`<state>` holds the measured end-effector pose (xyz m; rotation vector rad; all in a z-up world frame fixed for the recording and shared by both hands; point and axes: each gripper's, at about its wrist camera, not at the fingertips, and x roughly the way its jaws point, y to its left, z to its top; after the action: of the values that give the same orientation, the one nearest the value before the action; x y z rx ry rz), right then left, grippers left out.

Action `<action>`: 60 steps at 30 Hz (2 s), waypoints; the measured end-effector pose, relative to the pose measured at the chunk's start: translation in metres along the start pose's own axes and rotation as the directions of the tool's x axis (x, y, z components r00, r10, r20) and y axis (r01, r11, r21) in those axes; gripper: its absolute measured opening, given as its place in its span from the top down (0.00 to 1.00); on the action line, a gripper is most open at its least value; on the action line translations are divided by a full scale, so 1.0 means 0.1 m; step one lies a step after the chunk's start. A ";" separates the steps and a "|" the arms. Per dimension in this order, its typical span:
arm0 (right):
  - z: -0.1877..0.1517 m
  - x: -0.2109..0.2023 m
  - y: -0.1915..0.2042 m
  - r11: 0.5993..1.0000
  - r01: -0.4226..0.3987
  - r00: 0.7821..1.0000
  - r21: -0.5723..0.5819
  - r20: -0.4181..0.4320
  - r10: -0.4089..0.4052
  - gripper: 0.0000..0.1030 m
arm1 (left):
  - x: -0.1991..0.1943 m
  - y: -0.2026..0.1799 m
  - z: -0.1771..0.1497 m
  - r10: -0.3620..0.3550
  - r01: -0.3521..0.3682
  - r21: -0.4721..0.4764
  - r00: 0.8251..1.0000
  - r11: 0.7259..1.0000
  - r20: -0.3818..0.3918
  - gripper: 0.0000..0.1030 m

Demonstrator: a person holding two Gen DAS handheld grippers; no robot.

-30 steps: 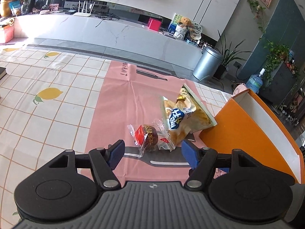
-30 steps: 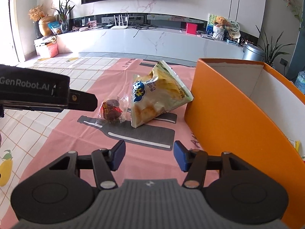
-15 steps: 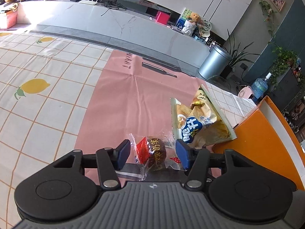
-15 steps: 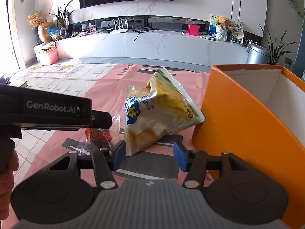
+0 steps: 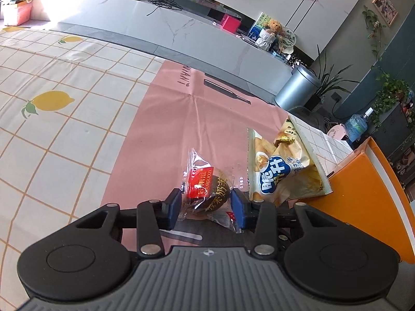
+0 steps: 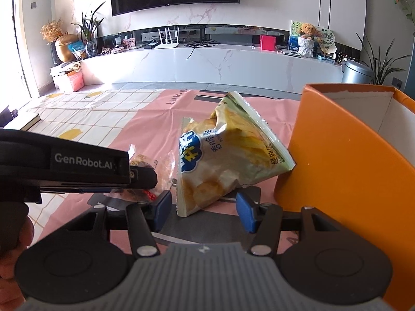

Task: Organize snacks
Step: 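Grasp the wrapped pastry with the left tool while the right tool grasps the yellow chip bag, then lift both held snacks and carry them over the orange box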

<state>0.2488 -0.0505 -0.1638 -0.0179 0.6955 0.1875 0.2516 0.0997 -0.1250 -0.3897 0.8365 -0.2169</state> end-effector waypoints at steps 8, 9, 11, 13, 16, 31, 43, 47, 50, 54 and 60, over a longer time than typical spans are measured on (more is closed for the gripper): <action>0.02 0.16 0.02 0.998 0.000 1.000 0.063 -0.023 0.002 0.34 | -0.20 0.21 -0.01 0.071 -0.070 -0.012 0.997 0.997 0.024 0.55; 0.02 0.19 0.02 0.997 0.001 1.000 0.073 -0.031 0.001 0.34 | -0.22 0.22 -0.01 0.072 -0.072 -0.011 0.997 0.997 0.024 0.55; 0.01 0.20 0.05 0.998 0.012 1.000 0.064 -0.019 -0.011 0.35 | -0.24 0.24 -0.03 0.073 -0.073 -0.001 0.997 0.997 0.025 0.55; 0.00 0.22 0.08 0.999 0.019 1.000 0.051 -0.016 -0.018 0.36 | -0.26 0.24 -0.05 0.067 -0.067 0.010 0.997 0.998 0.025 0.55; -0.02 0.22 0.11 0.999 0.047 0.999 0.013 -0.008 -0.047 0.57 | -0.28 0.24 -0.08 0.059 -0.059 0.023 0.998 0.998 0.026 0.55; -0.19 -0.23 0.14 0.997 -0.074 0.993 0.021 -0.088 0.075 0.81 | -0.47 0.20 -0.26 0.035 -0.033 0.030 0.998 0.999 -0.045 0.55; -0.74 -1.16 0.23 0.983 -0.179 0.955 0.039 -0.235 0.183 0.82 | -0.85 0.10 -0.69 0.014 -0.010 0.027 0.990 1.000 -0.140 0.55; -0.89 -1.33 0.20 0.987 -0.152 0.958 0.041 -0.239 0.158 0.82 | -0.94 0.09 -0.81 0.002 0.003 0.032 0.988 0.999 -0.151 0.55; -0.93 -1.38 0.15 0.989 -0.135 0.960 0.056 -0.240 0.145 0.79 | -0.98 0.09 -0.87 -0.001 0.007 0.041 0.989 0.999 -0.149 0.55; -0.86 -1.53 0.10 0.993 -0.098 0.976 0.064 -0.190 0.109 0.69 | -0.98 0.09 -0.89 -0.005 0.012 0.046 0.990 0.999 -0.138 0.55; -0.62 -1.75 -0.02 0.991 -0.004 1.000 0.137 0.029 0.000 0.68 | -0.97 0.11 -0.90 -0.018 0.024 0.045 0.991 0.999 -0.130 0.55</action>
<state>0.0780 -0.0860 -0.0996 0.1170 0.6778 0.1409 0.1202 0.1197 -0.1181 -0.3432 0.9539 -0.2833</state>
